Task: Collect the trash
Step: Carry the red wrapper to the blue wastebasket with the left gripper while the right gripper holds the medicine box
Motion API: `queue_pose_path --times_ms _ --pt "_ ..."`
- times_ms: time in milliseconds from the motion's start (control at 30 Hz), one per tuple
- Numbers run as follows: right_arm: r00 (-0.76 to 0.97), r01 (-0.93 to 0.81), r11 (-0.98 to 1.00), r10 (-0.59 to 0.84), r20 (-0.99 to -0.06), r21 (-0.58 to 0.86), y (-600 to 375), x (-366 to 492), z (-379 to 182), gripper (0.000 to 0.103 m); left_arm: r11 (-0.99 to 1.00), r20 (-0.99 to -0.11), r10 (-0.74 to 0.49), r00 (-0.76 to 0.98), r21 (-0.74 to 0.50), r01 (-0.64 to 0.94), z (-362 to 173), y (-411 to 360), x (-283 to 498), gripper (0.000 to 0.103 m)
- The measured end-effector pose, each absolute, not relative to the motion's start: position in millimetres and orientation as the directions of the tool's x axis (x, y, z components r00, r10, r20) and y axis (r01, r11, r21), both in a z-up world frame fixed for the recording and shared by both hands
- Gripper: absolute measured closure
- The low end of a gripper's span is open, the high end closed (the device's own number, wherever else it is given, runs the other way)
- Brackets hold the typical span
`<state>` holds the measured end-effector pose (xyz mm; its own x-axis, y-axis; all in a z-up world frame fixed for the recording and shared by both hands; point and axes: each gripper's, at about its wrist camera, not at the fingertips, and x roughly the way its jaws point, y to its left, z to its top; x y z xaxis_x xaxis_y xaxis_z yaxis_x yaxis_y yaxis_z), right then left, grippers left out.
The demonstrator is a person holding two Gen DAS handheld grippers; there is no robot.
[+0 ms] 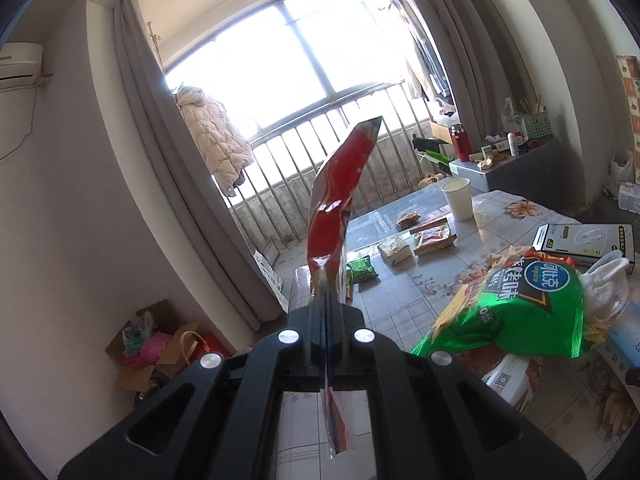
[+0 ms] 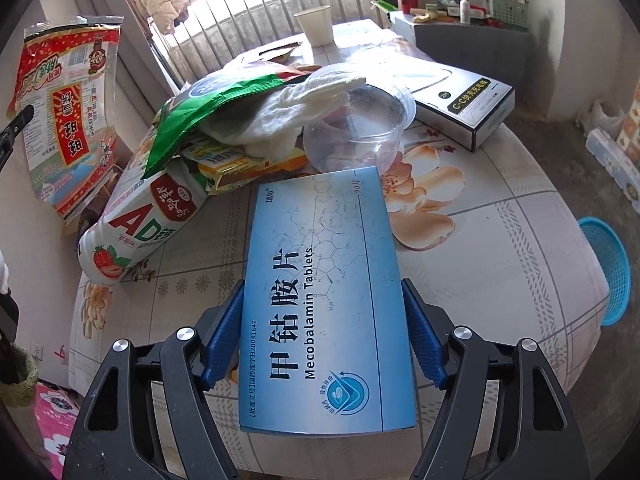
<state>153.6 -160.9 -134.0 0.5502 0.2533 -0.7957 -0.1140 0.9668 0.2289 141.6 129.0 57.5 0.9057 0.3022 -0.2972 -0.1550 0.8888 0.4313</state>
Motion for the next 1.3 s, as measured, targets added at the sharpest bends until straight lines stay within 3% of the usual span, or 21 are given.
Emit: queue_pose_path --times_ms 100,300,567,667,1000,1300 --pt "0.565 -0.103 0.958 0.279 -0.776 0.269 -175.4 143.1 -128.7 0.034 0.926 -0.304 0.233 0.924 0.36 -0.115 79.2 121.8 127.8 0.103" --pt "0.629 -0.051 0.939 0.295 -0.72 0.34 -221.7 111.6 -111.6 0.034 0.979 -0.322 -0.017 0.947 0.188 0.081 116.0 81.3 111.7 0.103" --pt "0.75 0.115 0.912 0.18 -0.637 0.393 -300.3 64.6 -82.3 0.034 0.901 -0.302 -0.393 0.869 0.062 0.429 145.2 -31.0 109.5 0.103" --pt "0.781 0.188 0.889 0.123 -0.612 0.418 -331.4 50.5 -77.5 0.034 0.851 -0.317 -0.481 0.817 0.055 0.522 140.5 -82.0 115.3 0.103" --pt "0.819 0.355 0.796 -0.011 -0.574 0.49 -413.9 21.5 -85.4 0.034 0.702 -0.427 -0.647 0.632 -0.008 0.712 108.3 -226.1 137.7 0.103" --pt "0.78 0.471 0.714 -0.064 -0.622 0.518 -459.3 18.7 -121.5 0.034 0.609 -0.511 -0.714 0.479 -0.115 0.785 67.3 -331.8 185.8 0.103"
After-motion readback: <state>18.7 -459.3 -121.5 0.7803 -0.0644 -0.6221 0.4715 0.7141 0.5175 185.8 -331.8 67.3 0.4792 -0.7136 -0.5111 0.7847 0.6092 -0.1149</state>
